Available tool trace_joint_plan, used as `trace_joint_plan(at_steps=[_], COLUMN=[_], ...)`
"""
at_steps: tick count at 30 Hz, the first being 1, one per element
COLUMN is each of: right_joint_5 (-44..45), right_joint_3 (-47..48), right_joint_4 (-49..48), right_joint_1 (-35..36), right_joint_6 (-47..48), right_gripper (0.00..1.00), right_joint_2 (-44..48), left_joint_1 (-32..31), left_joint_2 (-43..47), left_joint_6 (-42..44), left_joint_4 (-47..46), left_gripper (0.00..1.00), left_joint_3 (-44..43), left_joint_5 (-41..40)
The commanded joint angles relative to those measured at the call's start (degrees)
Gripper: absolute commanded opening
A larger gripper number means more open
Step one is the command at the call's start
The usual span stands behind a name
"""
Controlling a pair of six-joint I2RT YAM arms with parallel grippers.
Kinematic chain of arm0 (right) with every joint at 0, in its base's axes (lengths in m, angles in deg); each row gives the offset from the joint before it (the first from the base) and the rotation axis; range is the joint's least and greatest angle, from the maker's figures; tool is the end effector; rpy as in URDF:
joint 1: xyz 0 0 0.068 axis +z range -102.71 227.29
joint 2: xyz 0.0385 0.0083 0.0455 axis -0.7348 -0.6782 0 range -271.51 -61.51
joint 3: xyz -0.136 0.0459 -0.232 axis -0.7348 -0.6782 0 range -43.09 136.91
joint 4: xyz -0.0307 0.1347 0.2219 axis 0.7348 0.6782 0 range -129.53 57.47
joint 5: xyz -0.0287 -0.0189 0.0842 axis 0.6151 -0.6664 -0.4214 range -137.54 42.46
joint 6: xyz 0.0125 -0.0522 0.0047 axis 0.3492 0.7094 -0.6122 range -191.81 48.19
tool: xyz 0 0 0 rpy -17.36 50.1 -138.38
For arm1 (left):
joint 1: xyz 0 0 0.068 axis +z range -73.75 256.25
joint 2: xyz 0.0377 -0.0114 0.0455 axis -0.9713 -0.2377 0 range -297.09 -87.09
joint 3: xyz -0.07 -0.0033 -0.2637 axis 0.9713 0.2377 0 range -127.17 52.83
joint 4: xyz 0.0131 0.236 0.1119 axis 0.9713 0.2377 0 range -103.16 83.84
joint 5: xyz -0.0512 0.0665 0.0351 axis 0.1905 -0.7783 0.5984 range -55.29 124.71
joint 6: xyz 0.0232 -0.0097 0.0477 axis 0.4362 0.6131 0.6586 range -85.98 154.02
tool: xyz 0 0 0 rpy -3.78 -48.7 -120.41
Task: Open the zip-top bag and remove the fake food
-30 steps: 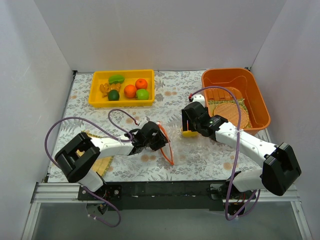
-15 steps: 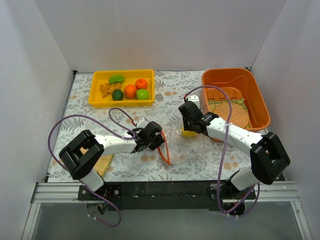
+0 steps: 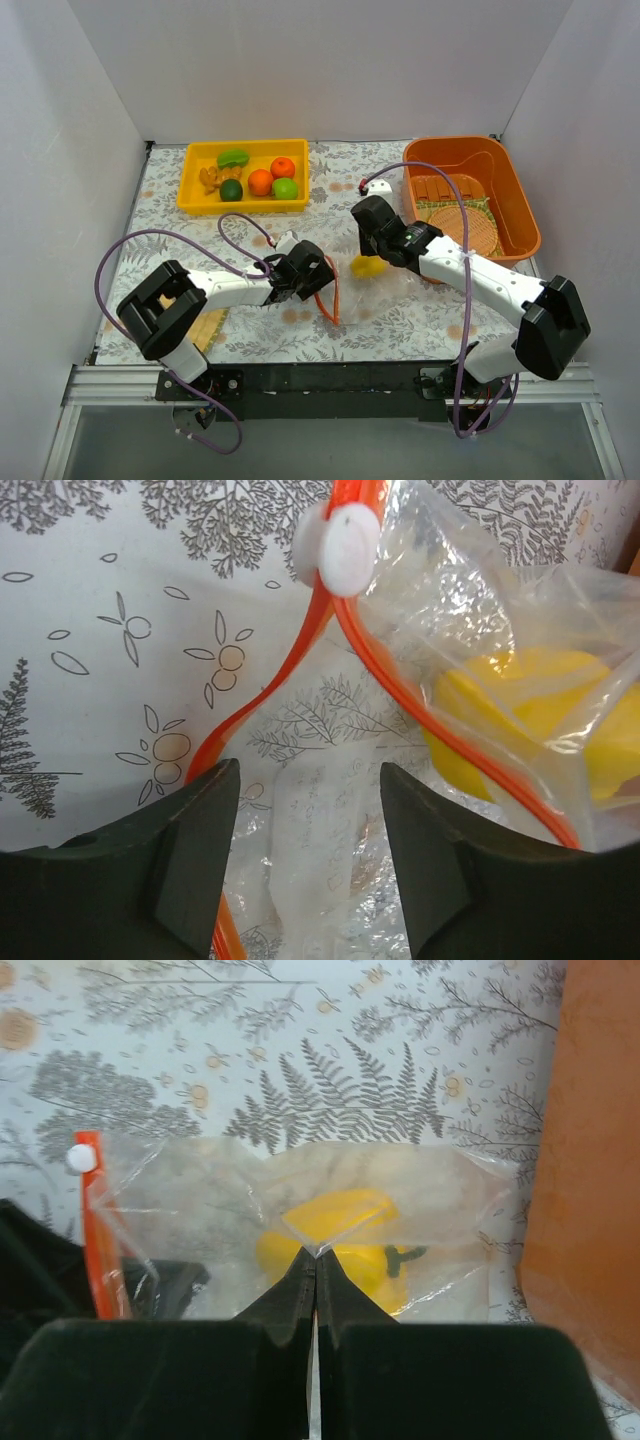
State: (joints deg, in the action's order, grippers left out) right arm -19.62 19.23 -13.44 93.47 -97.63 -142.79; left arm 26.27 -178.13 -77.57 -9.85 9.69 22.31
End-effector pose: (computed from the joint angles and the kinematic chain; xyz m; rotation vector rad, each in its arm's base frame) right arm 0.2237 0.2090 0.2770 -0.1686 2.2416 0.0941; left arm 0.1999 -0.2262 0.1510 -1.4654 2.2570 -0.8873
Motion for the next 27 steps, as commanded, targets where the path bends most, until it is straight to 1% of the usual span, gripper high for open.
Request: trace_joint_plan(at_steps=[1, 4, 6, 8, 13, 14, 15, 17, 18, 19, 21, 24, 27], right_joint_5=[-0.1, -0.3, -0.6, 0.2, 1.6, 1.1, 0.7, 0.6, 0.9, 1.9, 3.3, 3.0, 3.0], right_joint_3=[4.2, 4.8, 5.1, 5.0, 4.4, 4.1, 3.6, 3.5, 3.8, 4.4, 5.0, 4.7, 4.0], right_joint_4=[1.9, 2.7, 2.9, 3.2, 5.0, 4.8, 4.6, 5.1, 6.8, 7.7, 9.2, 9.4, 9.0], right_joint_1=[2.0, 2.5, 3.0, 3.0, 3.0, 3.0, 3.0, 3.3, 3.6, 3.7, 4.9, 5.9, 6.1], right_joint_6=[-1.9, -2.2, -2.4, -2.5, -2.7, -2.7, -3.0, -3.2, -3.4, -4.0, -4.4, -5.3, -6.0], right_gripper=[0.01, 0.01, 0.01, 0.01, 0.01, 0.06, 0.19, 0.36, 0.49, 0.53, 0.59, 0.57, 0.56], right_joint_2=[3.5, 3.9, 4.2, 4.0, 1.4, 1.2, 0.9, 0.7, 0.9, 1.2, 2.7, 4.7, 3.2], left_joint_1=[0.2, 0.2, 0.1, 0.1, -0.3, -0.3, -0.3, -0.3, -0.4, -0.4, -0.3, -0.4, -0.4], left_joint_2=[3.6, 5.7, 7.5, 9.0, 11.8, 11.7, 10.9, 10.0, 9.7, 9.0, 8.5, 8.0, 7.5], left_joint_6=[1.8, 2.3, 2.8, 3.5, 3.5, 3.5, 3.7, 3.9, 4.1, 4.1, 4.0, 4.2, 4.5], left_joint_4=[-2.3, -3.0, -6.5, -7.8, -8.1, -7.9, -7.7, -8.1, -9.2, -9.6, -10.2, -11.4, -11.9], left_gripper=[0.60, 0.62, 0.65, 0.66, 0.67, 0.66, 0.66, 0.64, 0.63, 0.63, 0.62, 0.61, 0.61], left_joint_3=[-0.7, 0.9, 2.6, 3.5, 5.3, 5.3, 5.1, 4.7, 4.8, 4.9, 5.0, 5.2, 5.0], left_joint_5=[0.9, 1.2, 1.7, 3.4, 3.6, 3.4, 3.4, 3.8, 3.9, 4.0, 3.9, 4.1, 4.0])
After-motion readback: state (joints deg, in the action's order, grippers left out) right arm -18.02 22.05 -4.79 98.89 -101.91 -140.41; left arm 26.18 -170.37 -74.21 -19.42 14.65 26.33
